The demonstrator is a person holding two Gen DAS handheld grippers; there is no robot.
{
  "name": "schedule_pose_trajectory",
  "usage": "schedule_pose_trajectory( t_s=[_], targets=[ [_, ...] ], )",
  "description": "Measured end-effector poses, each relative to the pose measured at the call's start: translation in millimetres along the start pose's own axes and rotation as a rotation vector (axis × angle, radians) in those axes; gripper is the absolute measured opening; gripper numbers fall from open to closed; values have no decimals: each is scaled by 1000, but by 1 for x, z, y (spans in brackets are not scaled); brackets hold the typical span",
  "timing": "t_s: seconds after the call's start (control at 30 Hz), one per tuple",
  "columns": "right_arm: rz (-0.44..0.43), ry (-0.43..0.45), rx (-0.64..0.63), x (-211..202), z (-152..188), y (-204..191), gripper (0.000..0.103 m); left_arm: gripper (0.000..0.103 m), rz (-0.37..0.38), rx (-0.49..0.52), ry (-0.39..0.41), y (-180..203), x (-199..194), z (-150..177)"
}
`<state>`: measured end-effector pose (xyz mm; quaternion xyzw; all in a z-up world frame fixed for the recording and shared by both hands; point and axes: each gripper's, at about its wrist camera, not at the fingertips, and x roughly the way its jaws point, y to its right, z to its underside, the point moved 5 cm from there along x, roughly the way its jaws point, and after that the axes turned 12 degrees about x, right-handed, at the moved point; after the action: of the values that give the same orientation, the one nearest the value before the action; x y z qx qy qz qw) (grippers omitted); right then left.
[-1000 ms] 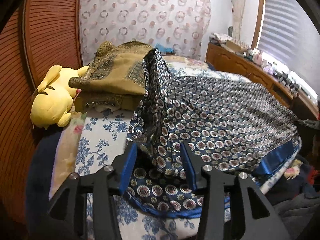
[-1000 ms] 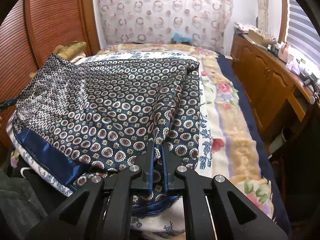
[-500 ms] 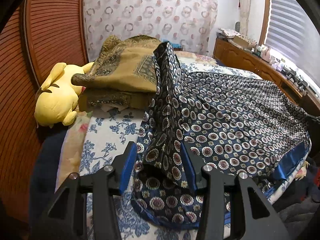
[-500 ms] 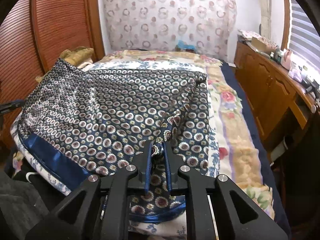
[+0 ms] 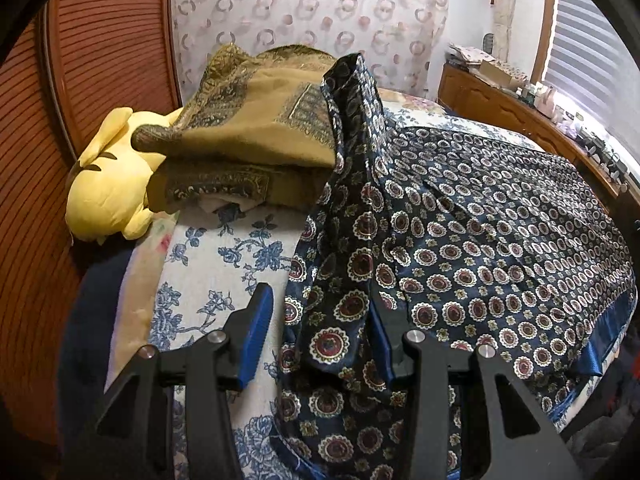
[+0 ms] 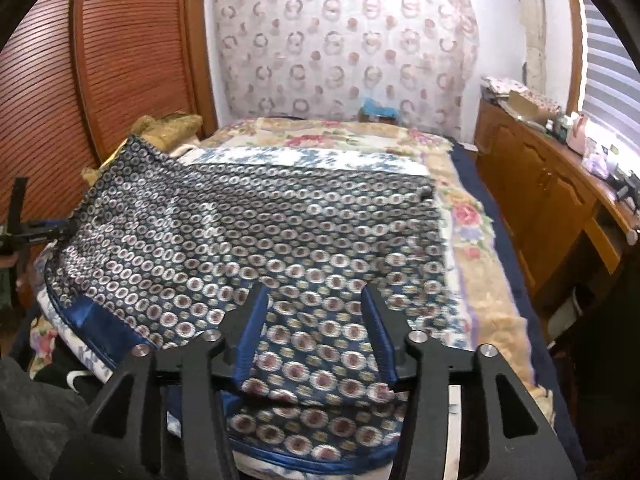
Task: Fold small clothes
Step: 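Lift the shirt hem with the right gripper and fold it toward the collar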
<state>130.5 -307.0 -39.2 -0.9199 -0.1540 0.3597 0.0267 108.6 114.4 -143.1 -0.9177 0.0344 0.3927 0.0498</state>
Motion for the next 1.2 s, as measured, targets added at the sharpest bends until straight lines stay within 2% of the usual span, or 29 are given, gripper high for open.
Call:
schedule_pose_trajectory(
  t_s=[0.4,0.6,0.67,0.73,0.77,0.83,1.0,1.2],
  targets=[
    [-82,-92,-151,62,24,-78,53,44,29,-39,-4,-5,8,2],
    [-96,-123,-175,83,33,-94,54,44,40,-40,2,-5,8,2],
    [-96,-131,-176,87,36,-96,54,30,58,-32,7,-4,8,1],
    [-94,-144,-172,92,40,-97,55,6,89,-30,13,-1,8,1],
    [-94,-140,-169,93,42,-96,57,2,101,-28,17,1,7,1],
    [-100,-129,-167,91,42,-95,57,0,102,-13,31,7,2,-3],
    [-122,-131,-148,85,43,-89,57,0,169,9,115,31,-26,-25],
    [-126,-111,-97,66,42,-63,57,0,278,126,207,93,-59,-77]
  ],
)
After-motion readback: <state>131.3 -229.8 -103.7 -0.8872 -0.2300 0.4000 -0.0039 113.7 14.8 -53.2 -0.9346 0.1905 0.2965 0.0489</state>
